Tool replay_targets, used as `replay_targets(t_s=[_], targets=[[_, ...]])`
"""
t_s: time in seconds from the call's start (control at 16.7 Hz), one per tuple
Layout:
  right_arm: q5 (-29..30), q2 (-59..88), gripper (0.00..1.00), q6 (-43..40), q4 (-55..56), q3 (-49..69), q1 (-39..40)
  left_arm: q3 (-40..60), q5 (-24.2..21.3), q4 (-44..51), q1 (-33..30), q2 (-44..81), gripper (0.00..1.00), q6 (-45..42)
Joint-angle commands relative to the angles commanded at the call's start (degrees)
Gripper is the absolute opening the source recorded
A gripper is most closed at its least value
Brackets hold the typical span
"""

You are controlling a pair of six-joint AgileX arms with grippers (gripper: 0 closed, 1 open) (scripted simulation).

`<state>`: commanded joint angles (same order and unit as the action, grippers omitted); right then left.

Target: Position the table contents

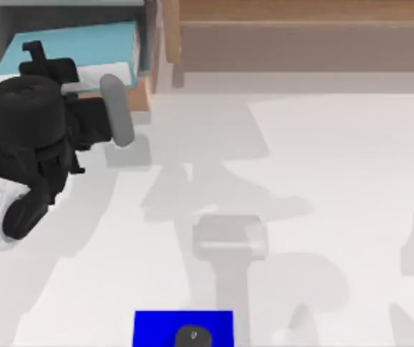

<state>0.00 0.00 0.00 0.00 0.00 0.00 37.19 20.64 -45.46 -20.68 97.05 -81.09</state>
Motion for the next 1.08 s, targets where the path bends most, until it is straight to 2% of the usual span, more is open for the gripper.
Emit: replay_targets(t_s=[0.18,0.3,0.72,1.08], targets=[[0.00,0.00,1.00,0.00,0.00,0.00,0.00,3.61,-7.67,1.70,5.76,2.54,0.00,-4.68],[0.00,0.00,1.00,0.00,0.00,0.00,0.00,5.01,-10.06,2.36,7.19,3.88,0.00,-6.21],[0.00,0.00,1.00,0.00,0.00,0.00,0.00,5.29,-10.36,2.39,7.24,4.13,0.00,-6.52],[0.00,0.00,1.00,0.00,0.00,0.00,0.00,10.44,-11.09,2.81,8.05,8.74,0.00,-6.76]])
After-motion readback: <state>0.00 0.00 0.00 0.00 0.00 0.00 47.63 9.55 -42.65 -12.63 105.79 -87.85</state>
